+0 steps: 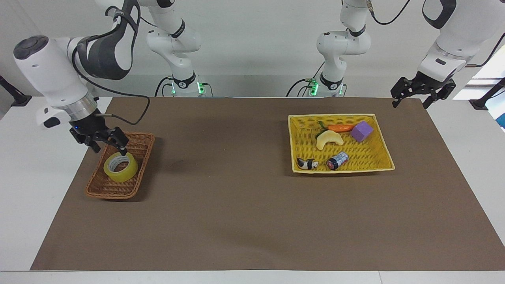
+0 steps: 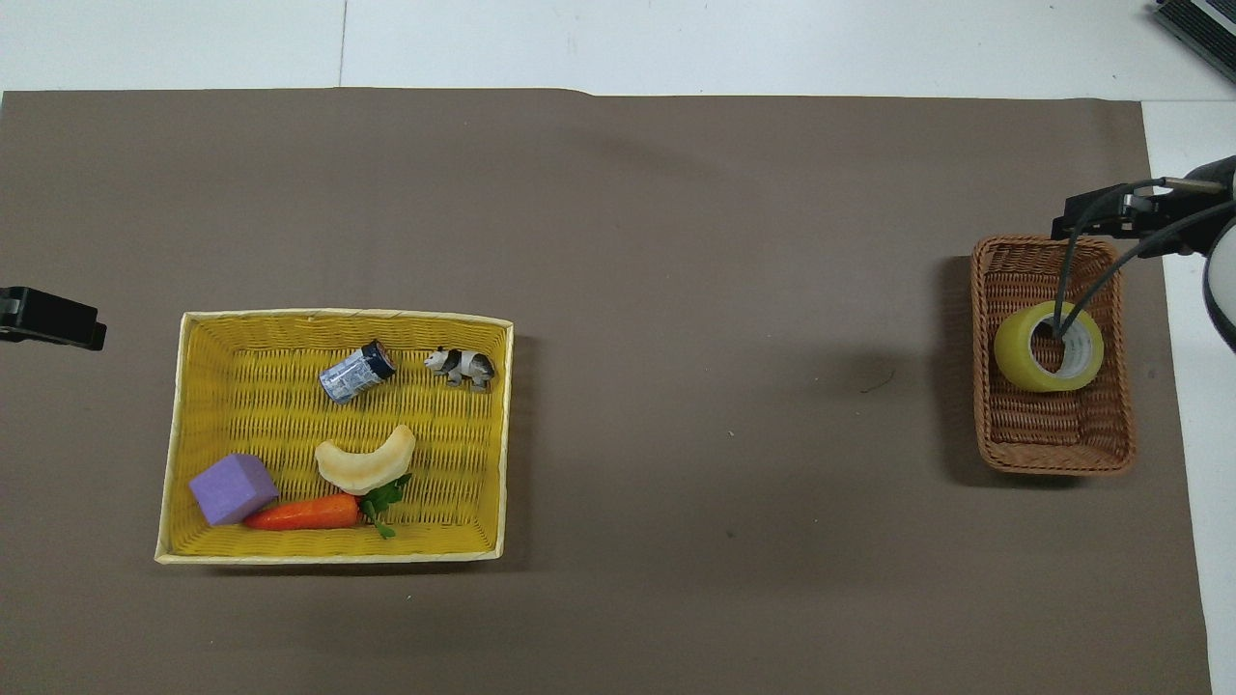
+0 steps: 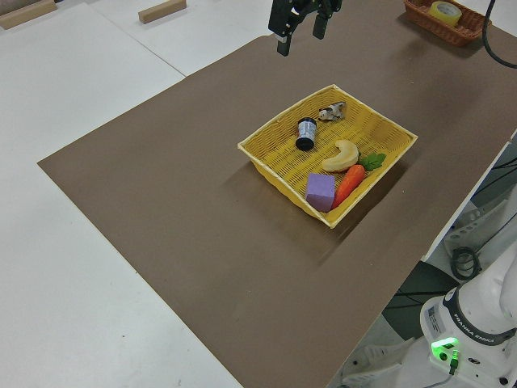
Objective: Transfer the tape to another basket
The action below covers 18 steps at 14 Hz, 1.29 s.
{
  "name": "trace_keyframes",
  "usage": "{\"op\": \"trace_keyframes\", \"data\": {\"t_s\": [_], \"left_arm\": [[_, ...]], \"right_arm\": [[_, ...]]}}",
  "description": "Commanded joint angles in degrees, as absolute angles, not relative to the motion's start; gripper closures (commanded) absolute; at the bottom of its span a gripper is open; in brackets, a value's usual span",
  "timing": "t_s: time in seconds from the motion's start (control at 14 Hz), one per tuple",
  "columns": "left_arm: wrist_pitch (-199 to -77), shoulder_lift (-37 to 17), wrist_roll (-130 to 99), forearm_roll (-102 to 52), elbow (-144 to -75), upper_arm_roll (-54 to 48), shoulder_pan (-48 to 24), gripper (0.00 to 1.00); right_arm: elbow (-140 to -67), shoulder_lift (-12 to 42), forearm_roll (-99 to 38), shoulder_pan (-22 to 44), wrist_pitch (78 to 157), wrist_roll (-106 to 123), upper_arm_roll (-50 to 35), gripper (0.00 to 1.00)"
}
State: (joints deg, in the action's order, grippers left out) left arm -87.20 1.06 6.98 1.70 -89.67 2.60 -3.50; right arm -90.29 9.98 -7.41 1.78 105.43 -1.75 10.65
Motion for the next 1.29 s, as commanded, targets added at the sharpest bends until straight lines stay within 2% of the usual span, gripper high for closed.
{"op": "trace_keyframes", "data": {"t_s": [0.0, 0.29, 0.43, 1.21], "left_arm": [[-86.5, 1.3, 7.5, 2.8, -89.0, 3.5, -4.8, 0.00], [-87.4, 1.1, 6.2, -4.7, -88.9, 3.9, -2.9, 0.00], [-87.7, 0.8, 5.4, -6.4, -88.4, 3.8, -1.3, 0.00], [-86.7, 1.3, 5.4, -6.2, -88.8, 3.5, -0.6, 0.00]], "right_arm": [[-91.5, 4.7, -3.7, 0.3, 99.5, -7.9, 7.2, 0.00], [-91.5, -1.6, 0.4, 0.3, 91.3, -12.1, 4.0, 0.00], [-95.0, -4.6, -0.3, 0.3, 89.9, -12.5, 4.0, 0.00], [-91.2, -5.9, 0.5, 0.4, 88.6, -11.2, 3.3, 0.00]]}}
